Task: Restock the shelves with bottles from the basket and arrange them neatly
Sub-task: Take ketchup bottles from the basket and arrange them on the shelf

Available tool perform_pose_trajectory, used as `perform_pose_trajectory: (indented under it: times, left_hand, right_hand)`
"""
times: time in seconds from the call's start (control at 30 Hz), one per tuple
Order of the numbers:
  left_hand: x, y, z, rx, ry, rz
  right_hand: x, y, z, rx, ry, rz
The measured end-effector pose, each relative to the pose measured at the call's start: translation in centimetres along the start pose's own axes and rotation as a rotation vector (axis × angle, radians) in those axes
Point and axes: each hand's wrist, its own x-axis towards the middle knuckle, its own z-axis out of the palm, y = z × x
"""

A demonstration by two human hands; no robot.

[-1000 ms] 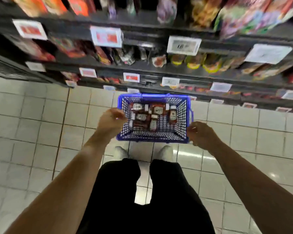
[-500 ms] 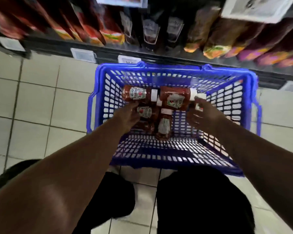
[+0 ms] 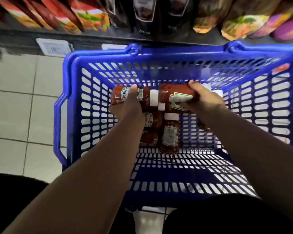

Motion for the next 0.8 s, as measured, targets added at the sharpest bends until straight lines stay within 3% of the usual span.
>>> perform_pose_trajectory:
  times: [0.1, 0.2, 0.37, 0.47, 0.6, 0.8]
  left_hand:
    - [-1.3, 0.6, -2.5, -0.101, -0.176, -0.021]
    - [-4.7, 1.8, -6.1, -0.066, -0.449, -0.113]
    - [-16.6, 6.9, -14.2, -0.027, -0.826, -0.275]
    - [-26.0, 11.8, -19.0, 0.041, -0.916, -0.102]
    - [-38.1, 20.0, -25.8, 0.084, -1.02, 0.094]
    - [-54.8, 32.6, -32.5, 0.107, -1.027, 0.377]
  right_hand:
    - [-2.1, -0.4, -0.6, 0.003, 0.018, 0.023]
    - [-6.7, -1.5, -2.2, 0.182, -0.063, 0.174]
    - [-20.0, -7.6, -3.2, 0.247, -0.204, 0.288]
    - [-29.7, -13.0, -2.9, 0.315, -0.311, 0.323]
    - [-43.2, -22.4, -1.8, 0.222, -0.502, 0.256]
    - [-60.7, -36.6, 0.9, -0.066, -0.806, -0.057]
